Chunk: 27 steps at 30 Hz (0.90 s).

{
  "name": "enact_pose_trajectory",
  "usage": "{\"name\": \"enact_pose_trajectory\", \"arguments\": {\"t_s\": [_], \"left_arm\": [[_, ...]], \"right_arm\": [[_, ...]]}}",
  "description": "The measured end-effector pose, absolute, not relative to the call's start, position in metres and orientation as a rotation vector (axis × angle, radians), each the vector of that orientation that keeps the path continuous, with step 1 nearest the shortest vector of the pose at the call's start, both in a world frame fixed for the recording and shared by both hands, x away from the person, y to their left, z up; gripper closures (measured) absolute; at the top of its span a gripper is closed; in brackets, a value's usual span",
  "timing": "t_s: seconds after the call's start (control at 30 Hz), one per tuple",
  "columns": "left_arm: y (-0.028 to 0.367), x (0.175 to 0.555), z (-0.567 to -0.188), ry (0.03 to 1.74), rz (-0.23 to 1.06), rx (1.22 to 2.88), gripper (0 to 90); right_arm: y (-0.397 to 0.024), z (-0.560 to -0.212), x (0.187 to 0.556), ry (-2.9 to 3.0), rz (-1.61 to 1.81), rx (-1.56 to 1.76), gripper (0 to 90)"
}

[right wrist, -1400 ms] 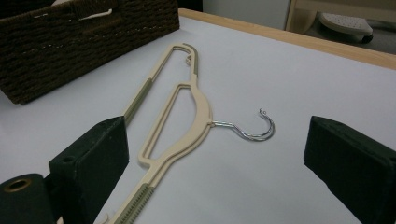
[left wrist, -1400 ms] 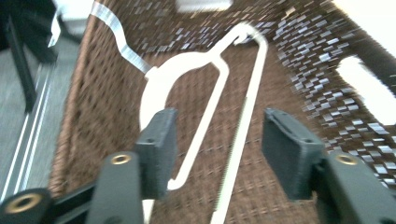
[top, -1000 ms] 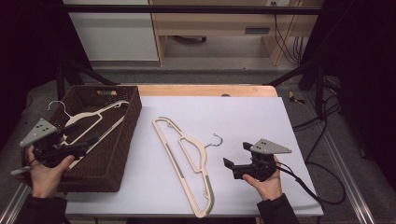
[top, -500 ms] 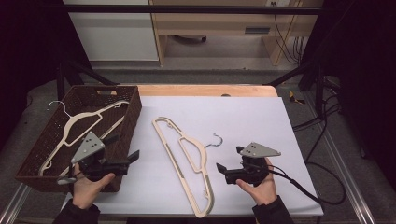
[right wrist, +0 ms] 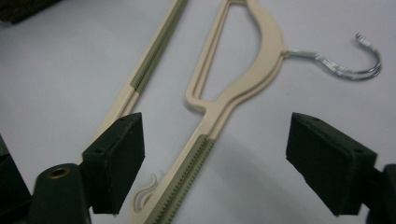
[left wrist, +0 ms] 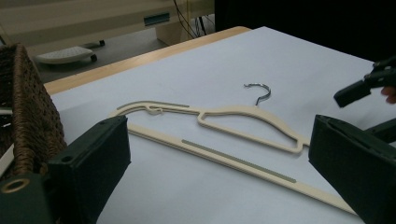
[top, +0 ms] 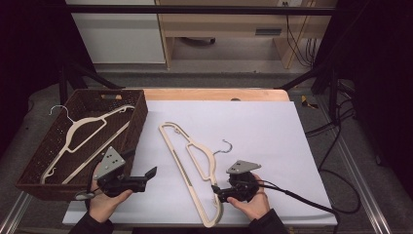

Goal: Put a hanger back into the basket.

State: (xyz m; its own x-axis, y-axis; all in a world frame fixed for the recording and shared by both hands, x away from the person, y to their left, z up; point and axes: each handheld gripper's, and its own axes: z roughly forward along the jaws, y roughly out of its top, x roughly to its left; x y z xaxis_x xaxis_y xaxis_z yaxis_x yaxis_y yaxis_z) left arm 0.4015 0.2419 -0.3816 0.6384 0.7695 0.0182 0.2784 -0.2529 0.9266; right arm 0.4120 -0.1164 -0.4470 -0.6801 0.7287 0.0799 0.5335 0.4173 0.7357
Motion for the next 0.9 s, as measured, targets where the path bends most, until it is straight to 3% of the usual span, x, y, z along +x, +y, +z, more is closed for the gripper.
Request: {"name": "enact_pose_trajectory", "arguments": {"t_s": [0.33,0.47,0.53,0.63,0.9], "left_arm": [[0.244,0.404,-0.383,0.857,0.577,1.816,5.4],[0.245,0.404,-0.384,0.859,0.577,1.821,5.4],[0.244,0.404,-0.384,0.862,0.580,1.820,5.6],[0.244,0.404,-0.384,0.861,0.577,1.823,5.7],[0.244,0.403,-0.384,0.859,0.577,1.827,5.8]], "right_arm": [[-0.102,-0.476,0.415,2.493,1.013,1.137,43.2],[-0.100,-0.475,0.414,2.475,1.007,1.167,46.8],[-0.102,-0.474,0.414,2.499,1.008,1.156,58.8],[-0.103,-0.472,0.414,2.516,0.996,1.192,66.5],[-0.108,-0.469,0.420,2.545,1.036,1.273,69.7]]}}
